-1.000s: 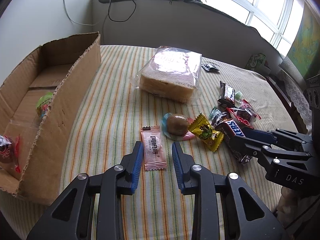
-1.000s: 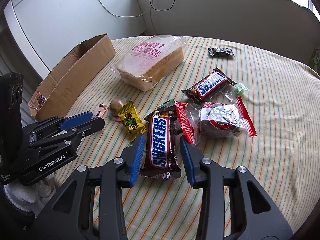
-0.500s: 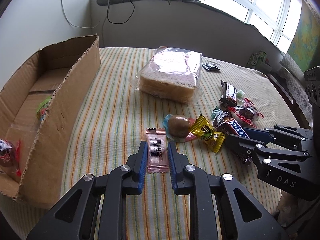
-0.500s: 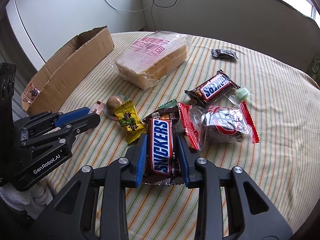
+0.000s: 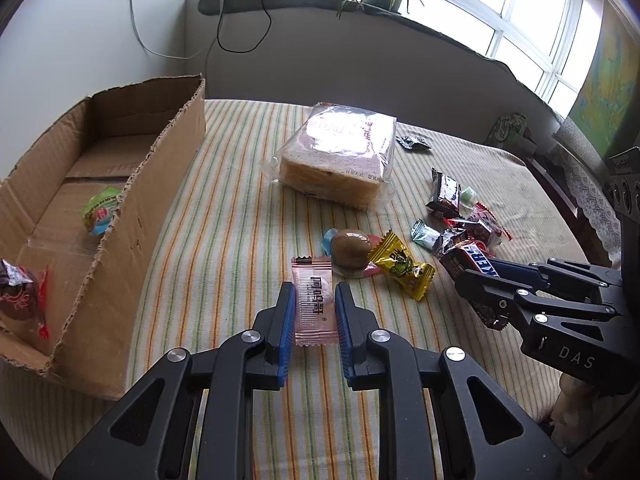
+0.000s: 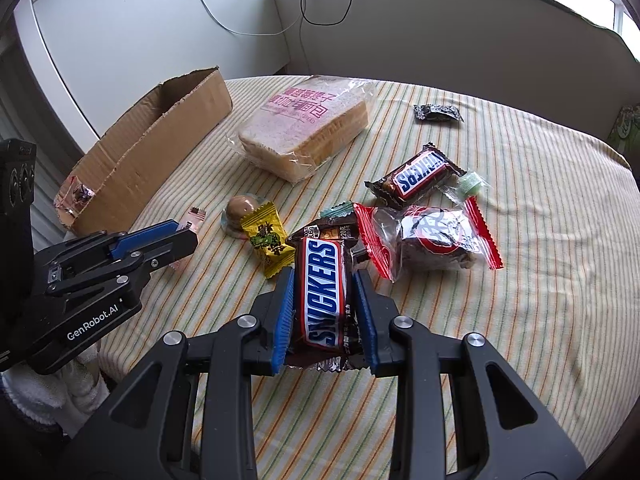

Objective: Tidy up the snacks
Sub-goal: 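Close the left tool on the pink packet while the right tool grips the Snickers bar, then carry both snacks into the cardboard box and open both tools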

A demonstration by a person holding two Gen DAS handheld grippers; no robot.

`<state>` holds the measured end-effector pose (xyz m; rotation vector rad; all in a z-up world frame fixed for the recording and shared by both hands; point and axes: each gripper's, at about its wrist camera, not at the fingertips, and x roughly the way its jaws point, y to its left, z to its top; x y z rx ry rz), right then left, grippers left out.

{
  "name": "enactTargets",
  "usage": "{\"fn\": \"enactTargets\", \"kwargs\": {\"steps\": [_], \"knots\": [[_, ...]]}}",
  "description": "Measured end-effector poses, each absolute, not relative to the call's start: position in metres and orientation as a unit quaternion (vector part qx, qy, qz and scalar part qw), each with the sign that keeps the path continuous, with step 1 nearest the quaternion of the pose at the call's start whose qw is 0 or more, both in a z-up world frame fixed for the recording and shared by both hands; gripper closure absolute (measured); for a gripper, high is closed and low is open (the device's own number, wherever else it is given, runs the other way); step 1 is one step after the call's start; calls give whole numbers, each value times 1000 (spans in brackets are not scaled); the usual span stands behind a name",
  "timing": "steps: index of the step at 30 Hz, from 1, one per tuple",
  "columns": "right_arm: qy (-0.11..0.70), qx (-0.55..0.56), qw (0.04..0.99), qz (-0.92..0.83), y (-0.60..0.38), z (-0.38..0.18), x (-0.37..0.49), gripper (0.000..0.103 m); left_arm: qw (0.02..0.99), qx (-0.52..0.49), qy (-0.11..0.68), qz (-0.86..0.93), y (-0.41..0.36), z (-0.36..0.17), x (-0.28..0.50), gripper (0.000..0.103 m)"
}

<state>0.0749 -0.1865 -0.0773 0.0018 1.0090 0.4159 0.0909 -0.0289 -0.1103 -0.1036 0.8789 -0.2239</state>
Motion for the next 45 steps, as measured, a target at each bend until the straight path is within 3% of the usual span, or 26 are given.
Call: {"fn": "enactTargets", "kwargs": {"steps": [26, 45], "knots": [[424, -21, 873, 240, -116, -13, 74, 72, 930, -91, 345, -85, 35, -48, 69, 85], [411, -38, 860, 301, -9, 2, 119, 72, 939, -108, 327, -18, 112, -44, 74, 85]]}}
